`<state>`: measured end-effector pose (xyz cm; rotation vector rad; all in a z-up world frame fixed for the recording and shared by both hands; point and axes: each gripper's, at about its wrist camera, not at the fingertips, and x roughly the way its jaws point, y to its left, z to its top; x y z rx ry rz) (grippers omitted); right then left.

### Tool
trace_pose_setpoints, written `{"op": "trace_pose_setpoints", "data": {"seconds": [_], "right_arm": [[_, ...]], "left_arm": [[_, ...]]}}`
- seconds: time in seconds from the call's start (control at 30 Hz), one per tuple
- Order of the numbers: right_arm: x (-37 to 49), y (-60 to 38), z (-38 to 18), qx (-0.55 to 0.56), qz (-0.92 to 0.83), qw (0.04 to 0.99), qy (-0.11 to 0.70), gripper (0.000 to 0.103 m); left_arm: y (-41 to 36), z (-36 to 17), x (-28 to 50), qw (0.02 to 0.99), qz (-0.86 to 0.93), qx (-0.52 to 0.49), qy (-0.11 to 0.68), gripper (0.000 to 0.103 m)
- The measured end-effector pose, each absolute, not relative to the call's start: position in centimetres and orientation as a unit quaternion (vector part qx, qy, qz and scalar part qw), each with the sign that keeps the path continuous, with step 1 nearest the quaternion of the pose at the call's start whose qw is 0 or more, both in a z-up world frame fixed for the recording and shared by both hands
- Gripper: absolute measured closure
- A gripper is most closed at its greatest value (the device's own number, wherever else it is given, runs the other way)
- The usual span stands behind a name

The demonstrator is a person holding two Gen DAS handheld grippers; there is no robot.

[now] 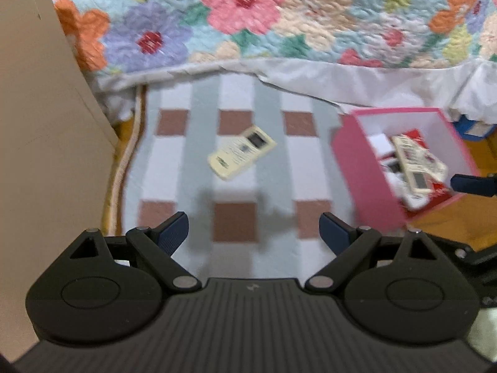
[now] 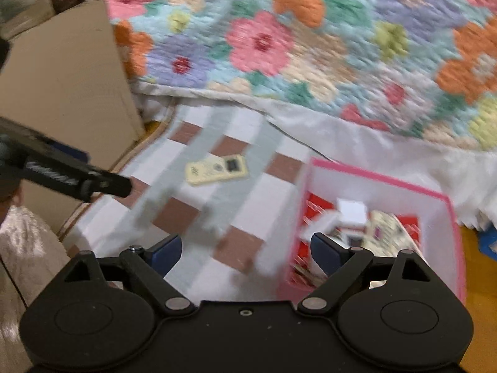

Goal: Organize rigid objects

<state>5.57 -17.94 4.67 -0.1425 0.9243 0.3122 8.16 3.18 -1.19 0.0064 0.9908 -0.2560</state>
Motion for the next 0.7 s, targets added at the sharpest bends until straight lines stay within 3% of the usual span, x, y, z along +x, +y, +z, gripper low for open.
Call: {"op": "trace_pose_setpoints", "data": {"seconds": [0.33,0.5,0.7], "right_arm": [[13.3,-15.2,-3.4,0.023,0.205,0.863,0.462,0.011],[15.4,-14.0,-8.0,0.012,0.189,0.869,0.457,0.011],[16.9,-13.3,-12.0,0.043,0.18,0.878,0.442,0.011]], "left_arm": [[4.6,-6.6,17.6,0.875,-0.122,0.023,0.467,0.011],[5.4,-11.3,22.5,0.876,-0.138,-0.054,0.46,0.011],[5.2,-16.0,25.7,0.863,-0.157,-0.051,0.478,0.011]]}}
